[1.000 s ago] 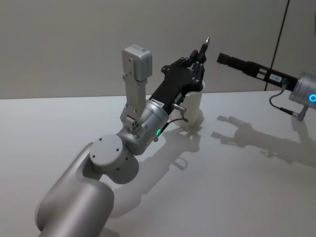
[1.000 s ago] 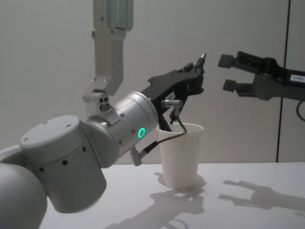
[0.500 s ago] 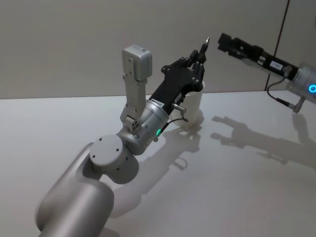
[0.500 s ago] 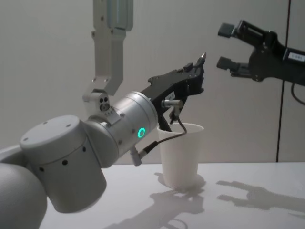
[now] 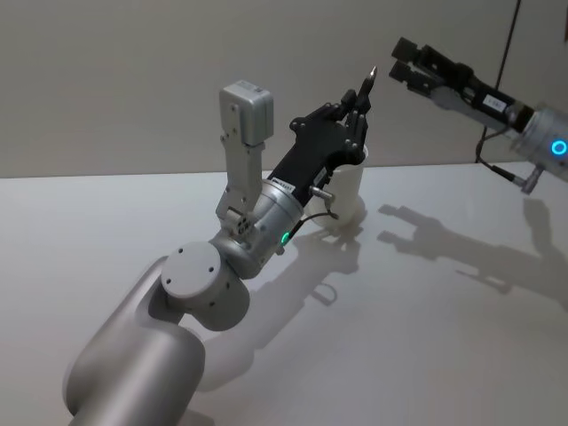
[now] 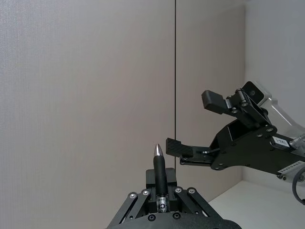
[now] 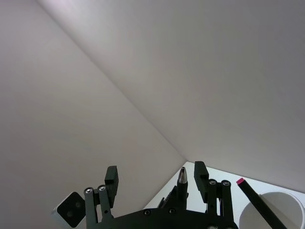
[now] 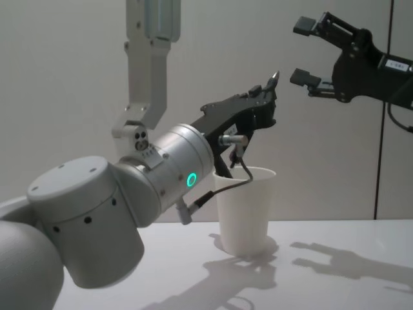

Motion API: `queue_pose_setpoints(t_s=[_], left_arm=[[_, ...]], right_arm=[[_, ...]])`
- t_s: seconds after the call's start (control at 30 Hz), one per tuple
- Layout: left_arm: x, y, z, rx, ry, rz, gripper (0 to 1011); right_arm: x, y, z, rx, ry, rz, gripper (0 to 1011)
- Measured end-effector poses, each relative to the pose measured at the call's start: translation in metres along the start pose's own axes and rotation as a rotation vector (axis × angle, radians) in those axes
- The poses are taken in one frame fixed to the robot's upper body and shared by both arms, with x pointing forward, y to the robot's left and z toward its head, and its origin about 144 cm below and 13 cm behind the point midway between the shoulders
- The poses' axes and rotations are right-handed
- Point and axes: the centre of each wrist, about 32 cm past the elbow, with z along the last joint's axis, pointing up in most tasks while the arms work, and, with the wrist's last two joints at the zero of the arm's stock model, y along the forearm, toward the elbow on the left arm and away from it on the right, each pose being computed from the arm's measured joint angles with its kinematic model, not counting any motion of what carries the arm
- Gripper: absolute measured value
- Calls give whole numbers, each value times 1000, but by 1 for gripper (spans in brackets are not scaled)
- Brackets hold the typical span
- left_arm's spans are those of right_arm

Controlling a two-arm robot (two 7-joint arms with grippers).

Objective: Place the pen into the pen holder.

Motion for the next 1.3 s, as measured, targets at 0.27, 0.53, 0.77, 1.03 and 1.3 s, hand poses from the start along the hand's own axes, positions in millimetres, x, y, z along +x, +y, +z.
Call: queue_pose_setpoints(t_s=[0.27,0.53,0.77,1.03,1.3], left_arm=[[0,0,0,0,0,0,123],[0,0,0,0,0,0,123],[0,0,0,0,0,0,123],[0,0,0,0,0,0,123],[0,0,0,0,0,0,123]], right_arm=[[1,4,0,-10,21,-22,1001],[2,11,-1,-35,40,-36,1001],[4,16,-3,-58,50,-46,1001],[6,20,-4,-78,53,-63,1001],[7,22,-3,-86,51,-78,1001]])
